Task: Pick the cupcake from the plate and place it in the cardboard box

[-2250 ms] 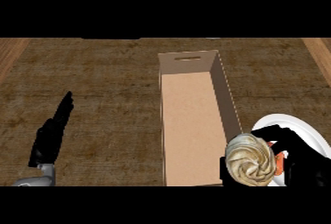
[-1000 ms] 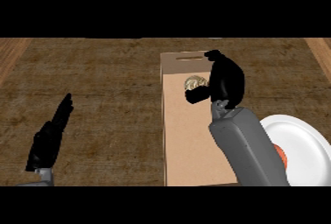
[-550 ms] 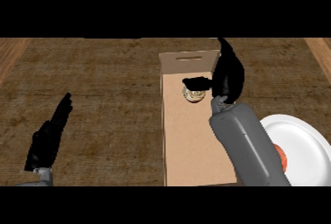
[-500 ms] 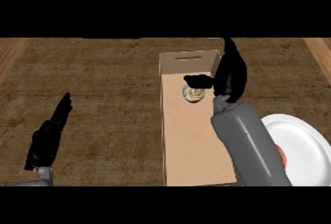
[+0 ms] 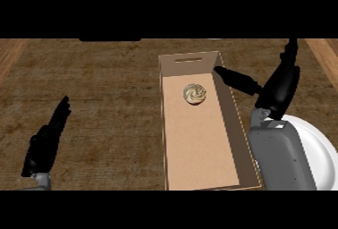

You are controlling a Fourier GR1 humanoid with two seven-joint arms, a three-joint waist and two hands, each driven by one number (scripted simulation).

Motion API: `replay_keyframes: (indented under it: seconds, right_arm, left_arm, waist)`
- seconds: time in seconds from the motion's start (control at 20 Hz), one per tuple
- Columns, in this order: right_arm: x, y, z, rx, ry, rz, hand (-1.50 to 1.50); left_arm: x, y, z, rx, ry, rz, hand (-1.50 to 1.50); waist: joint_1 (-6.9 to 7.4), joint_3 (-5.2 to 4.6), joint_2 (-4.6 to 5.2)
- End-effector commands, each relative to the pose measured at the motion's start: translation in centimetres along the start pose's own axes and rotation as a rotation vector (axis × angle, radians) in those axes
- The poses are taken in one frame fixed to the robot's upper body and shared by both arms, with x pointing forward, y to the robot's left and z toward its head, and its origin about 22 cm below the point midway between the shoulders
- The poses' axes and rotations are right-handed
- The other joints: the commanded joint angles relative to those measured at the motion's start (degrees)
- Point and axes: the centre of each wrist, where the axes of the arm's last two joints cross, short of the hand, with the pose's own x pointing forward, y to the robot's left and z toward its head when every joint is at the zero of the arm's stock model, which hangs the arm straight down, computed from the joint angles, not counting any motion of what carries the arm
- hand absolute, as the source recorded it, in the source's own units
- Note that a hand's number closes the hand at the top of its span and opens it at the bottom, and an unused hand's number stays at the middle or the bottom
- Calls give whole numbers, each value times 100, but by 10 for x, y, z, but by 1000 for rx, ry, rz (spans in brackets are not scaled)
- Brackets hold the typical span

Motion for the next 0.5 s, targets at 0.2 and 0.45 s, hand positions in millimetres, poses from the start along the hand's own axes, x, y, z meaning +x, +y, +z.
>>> replay_keyframes:
  seconds: [0.2, 0.45]
  right_arm:
    - [-18, -125, -10, -219, 16, -85, -150]
    - [-42, -202, 14, -198, -15, -73, -150]
  left_arm:
    - [2, 1, -2, 19, -4, 15, 0]
    - [-9, 2, -1, 30, 22, 2, 0]
  waist:
    - [-110, 1, -18]
    - [-147, 10, -9]
